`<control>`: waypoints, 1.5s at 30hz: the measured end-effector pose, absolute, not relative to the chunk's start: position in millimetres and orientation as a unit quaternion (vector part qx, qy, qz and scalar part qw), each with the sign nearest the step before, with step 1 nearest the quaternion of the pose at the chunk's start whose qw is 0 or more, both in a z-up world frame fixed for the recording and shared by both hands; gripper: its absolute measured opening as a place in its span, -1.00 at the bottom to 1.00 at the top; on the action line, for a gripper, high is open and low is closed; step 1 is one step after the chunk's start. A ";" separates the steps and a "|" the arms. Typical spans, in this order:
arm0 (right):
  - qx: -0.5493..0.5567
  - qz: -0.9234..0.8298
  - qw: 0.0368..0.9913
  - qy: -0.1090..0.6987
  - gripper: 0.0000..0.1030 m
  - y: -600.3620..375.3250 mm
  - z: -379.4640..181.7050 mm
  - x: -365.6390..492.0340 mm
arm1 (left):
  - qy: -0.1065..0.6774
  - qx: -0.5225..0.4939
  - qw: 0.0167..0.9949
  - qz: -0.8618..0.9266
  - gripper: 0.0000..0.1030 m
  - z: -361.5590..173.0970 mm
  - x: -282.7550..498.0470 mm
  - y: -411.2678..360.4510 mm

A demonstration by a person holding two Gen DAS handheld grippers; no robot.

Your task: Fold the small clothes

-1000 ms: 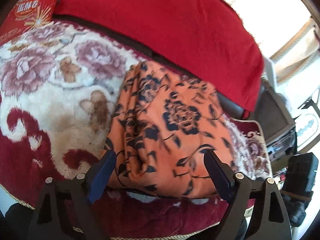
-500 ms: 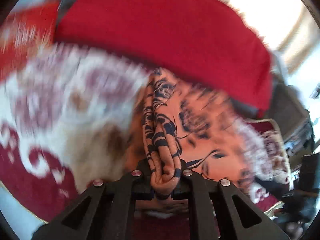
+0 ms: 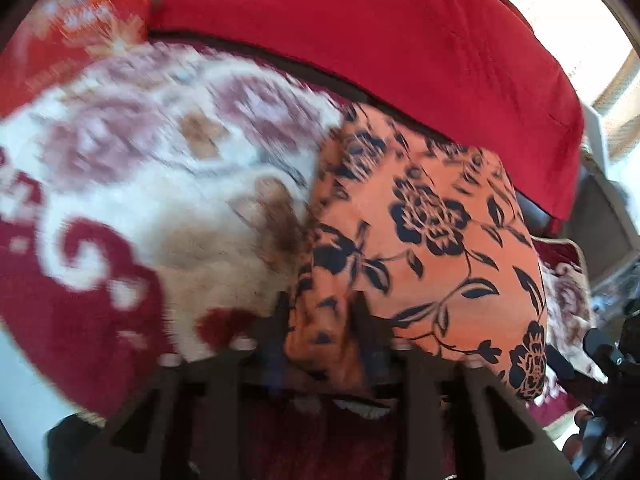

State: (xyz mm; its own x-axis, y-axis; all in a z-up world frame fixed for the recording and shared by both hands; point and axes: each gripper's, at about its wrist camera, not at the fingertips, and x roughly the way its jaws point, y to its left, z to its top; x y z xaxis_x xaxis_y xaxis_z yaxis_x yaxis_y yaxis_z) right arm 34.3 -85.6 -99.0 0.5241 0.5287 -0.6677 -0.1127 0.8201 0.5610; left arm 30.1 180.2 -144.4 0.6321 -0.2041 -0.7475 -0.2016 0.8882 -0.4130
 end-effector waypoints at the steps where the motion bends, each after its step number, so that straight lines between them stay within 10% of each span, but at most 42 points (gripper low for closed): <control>1: 0.242 0.189 0.837 0.452 0.99 -89.6 -101.3 35.7 | 0.412 -0.232 0.881 0.014 0.13 -133.8 24.0 180.6; 11: 0.373 0.222 0.748 0.502 0.95 -99.7 -138.4 91.8 | 0.407 -0.175 0.896 -0.022 0.34 -121.7 60.2 134.3; 13: 0.342 0.211 0.747 0.530 0.06 -88.0 -145.9 98.3 | 0.446 -0.177 0.877 -0.006 0.34 -146.4 72.1 137.0; 16: 0.196 0.186 0.810 0.520 -0.18 -59.7 -119.7 82.4 | 0.438 -0.171 0.882 -0.009 0.34 -152.3 66.1 142.5; 22: 0.242 0.184 0.801 0.516 -0.03 -79.2 -121.0 82.6 | 0.436 -0.158 0.886 -0.016 0.34 -154.2 65.8 139.1; 25: 0.270 0.177 0.815 0.481 0.49 -91.1 -105.8 89.8 | 0.433 -0.159 0.887 -0.021 0.34 -156.2 63.1 140.5; 28: 0.308 0.183 0.786 0.504 0.58 -90.8 -121.3 121.7 | 0.433 -0.157 0.887 -0.019 0.34 -157.7 64.8 138.4; 29: 0.314 0.183 0.771 0.523 0.47 -87.6 -132.4 133.6 | 0.433 -0.158 0.887 -0.019 0.34 -157.7 64.9 138.5; 30: 0.312 0.183 0.763 0.535 -0.06 -82.6 -138.1 138.6 | 0.434 -0.157 0.887 -0.019 0.34 -157.5 64.9 138.5; 36: 0.144 0.160 0.835 0.507 -0.21 -45.5 -107.6 114.6 | 0.435 -0.154 0.887 -0.022 0.34 -158.4 65.5 139.1; 45: 0.273 0.163 0.812 0.489 0.56 -68.5 -113.2 147.3 | 0.434 -0.151 0.888 -0.024 0.34 -158.3 65.5 139.5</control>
State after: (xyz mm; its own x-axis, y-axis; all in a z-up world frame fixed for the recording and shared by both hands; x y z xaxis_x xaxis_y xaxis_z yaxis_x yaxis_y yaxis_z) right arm 147.3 -68.5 -113.2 0.4693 0.5323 -0.7045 0.0015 0.7974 0.6035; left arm 65.5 139.5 -158.3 0.6215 -0.1735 -0.7639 -0.0889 0.9532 -0.2888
